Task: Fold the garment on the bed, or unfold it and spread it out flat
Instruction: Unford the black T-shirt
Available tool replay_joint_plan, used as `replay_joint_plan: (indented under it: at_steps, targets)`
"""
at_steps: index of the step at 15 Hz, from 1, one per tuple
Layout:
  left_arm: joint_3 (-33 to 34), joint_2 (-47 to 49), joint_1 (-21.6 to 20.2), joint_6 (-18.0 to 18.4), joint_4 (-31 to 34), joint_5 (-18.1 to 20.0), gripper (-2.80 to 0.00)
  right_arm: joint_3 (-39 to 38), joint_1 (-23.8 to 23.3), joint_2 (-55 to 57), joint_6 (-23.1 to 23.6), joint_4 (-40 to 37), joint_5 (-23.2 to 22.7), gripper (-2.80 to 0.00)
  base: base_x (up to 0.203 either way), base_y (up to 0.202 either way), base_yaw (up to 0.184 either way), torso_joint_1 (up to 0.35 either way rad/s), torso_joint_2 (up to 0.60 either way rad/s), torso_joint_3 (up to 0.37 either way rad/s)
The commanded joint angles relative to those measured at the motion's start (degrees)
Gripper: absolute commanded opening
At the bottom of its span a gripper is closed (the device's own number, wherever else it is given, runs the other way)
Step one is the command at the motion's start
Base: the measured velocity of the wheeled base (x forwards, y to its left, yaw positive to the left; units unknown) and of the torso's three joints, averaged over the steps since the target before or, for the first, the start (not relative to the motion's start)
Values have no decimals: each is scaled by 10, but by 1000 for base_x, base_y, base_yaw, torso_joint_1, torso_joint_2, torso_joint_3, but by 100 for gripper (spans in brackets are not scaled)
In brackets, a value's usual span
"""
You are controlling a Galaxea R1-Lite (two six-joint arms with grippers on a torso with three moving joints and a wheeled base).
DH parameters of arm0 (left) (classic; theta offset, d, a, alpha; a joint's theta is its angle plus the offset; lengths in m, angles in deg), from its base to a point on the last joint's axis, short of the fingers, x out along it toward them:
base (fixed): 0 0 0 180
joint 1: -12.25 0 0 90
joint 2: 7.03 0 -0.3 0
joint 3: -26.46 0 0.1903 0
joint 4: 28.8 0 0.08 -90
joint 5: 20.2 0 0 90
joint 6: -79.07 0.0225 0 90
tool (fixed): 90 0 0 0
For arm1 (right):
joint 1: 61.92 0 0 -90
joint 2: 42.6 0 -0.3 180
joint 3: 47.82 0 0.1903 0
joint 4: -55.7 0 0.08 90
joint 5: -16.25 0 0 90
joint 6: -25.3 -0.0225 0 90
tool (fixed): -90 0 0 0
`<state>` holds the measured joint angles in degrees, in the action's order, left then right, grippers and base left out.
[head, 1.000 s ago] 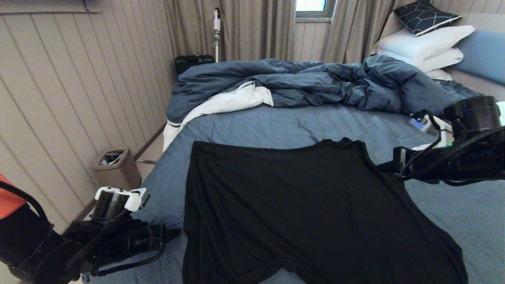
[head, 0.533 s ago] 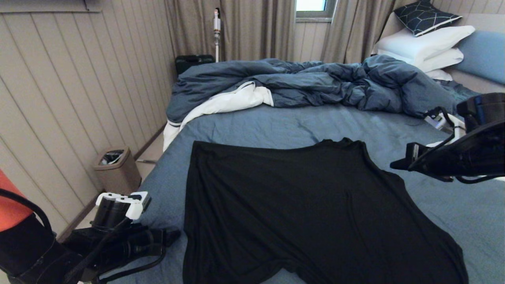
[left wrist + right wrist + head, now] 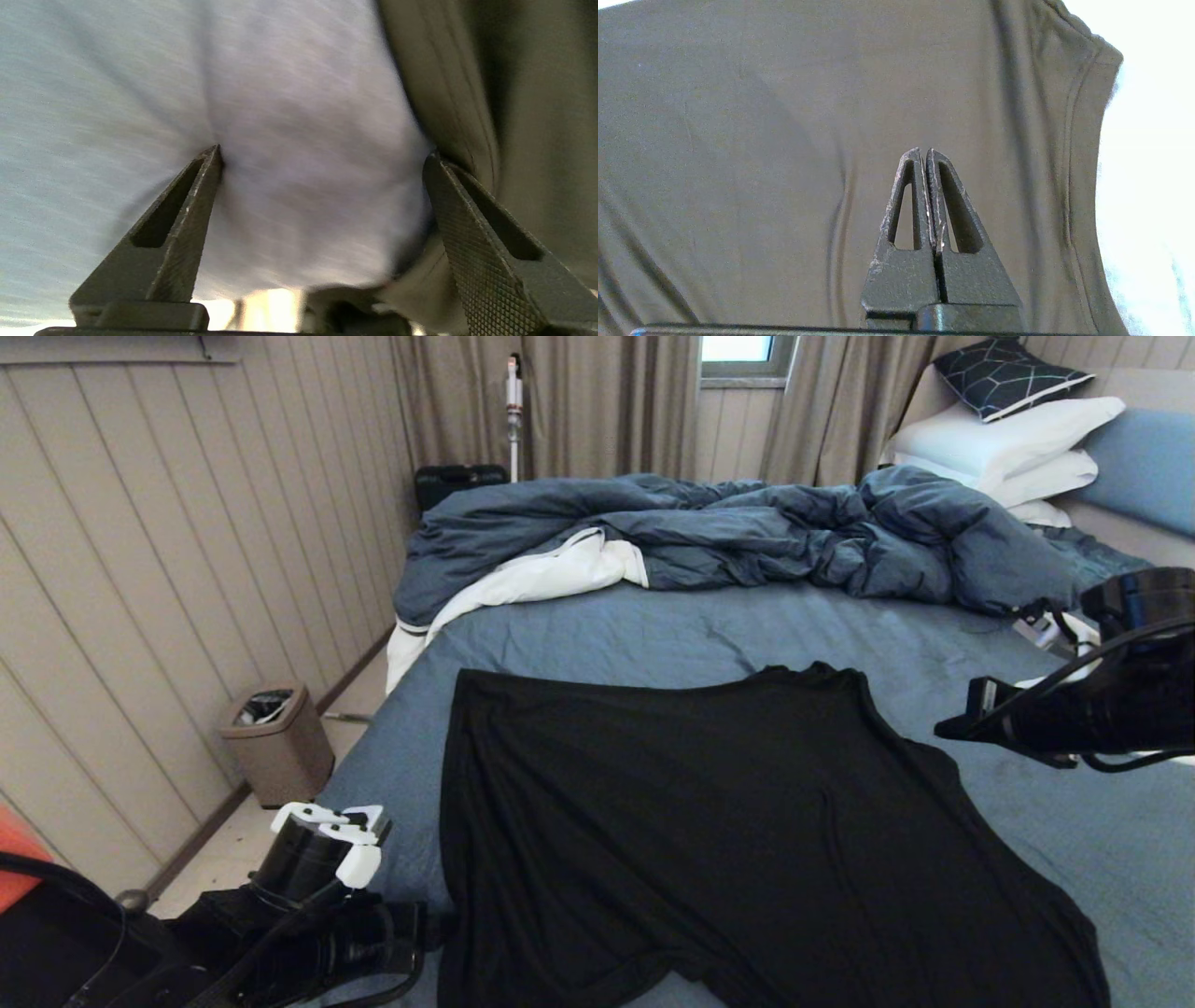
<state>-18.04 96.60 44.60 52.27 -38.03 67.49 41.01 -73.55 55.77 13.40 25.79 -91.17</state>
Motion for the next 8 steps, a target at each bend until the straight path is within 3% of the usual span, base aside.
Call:
replay_joint_plan:
  at_steps: [1, 6, 8]
  targets:
    - [-24, -9, 17, -16, 4, 1, 0, 10, -1, 14, -1, 2, -2, -280, 0, 0, 0, 0, 0, 0]
    - [-37, 15, 25, -25, 8, 4, 0, 14, 0, 41, -1, 10, -6, -280, 0, 0, 0, 0, 0, 0]
    - [-40, 27, 25, -25, 9, 5, 0, 4, 0, 48, -2, 52, -17, -280, 0, 0, 0, 0, 0, 0]
